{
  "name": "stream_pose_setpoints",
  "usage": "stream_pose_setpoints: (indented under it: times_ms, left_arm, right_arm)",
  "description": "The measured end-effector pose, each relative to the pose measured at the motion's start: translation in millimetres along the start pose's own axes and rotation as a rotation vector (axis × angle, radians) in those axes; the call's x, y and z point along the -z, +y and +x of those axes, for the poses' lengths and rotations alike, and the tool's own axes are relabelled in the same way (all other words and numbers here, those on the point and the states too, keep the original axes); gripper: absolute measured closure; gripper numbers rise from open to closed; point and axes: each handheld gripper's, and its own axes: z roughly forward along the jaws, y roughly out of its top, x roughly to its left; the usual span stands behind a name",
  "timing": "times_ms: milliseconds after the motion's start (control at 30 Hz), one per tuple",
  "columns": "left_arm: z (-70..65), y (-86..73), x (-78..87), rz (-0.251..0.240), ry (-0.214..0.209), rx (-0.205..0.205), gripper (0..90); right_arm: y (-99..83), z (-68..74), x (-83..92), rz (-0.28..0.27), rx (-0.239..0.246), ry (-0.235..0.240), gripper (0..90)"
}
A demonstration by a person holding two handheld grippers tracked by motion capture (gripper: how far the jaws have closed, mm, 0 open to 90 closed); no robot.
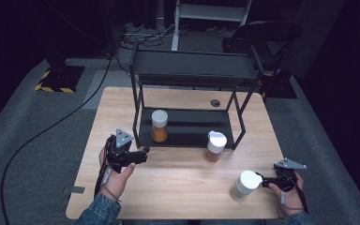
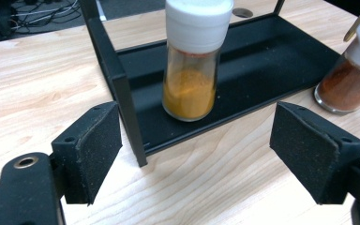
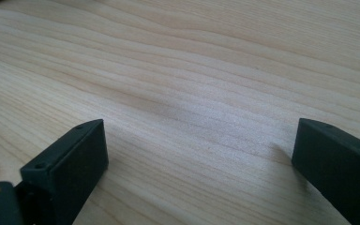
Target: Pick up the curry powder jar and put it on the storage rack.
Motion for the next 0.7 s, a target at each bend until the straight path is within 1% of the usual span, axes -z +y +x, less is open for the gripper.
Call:
stream_pose_setpoints:
  times_ms: [167,367,567,700]
  left_arm:
    - [0.3,-10.8,0.5,0.008,0.009,-0.004,16.7]
    - [0.9,-24.0,-2.0,0.019,0.015,0.006,16.8]
    - [-0.2,-35.8,-4.5,0.034,0.039,-0.014,16.8]
    - [-1.6,-44.8,-7.0,0.052,0.043,-0.023,16.8]
  right_arm:
    - [0.0,0.0,0.0,0.000,0.000,0.000,3.7]
    - [0.0,0.0,0.0,0.000,0.000,0.000,3.6]
    - [0.0,0.0,0.0,0.000,0.000,0.000,3.6]
    - [0.0,0.0,0.0,0.000,0.000,0.000,3.7]
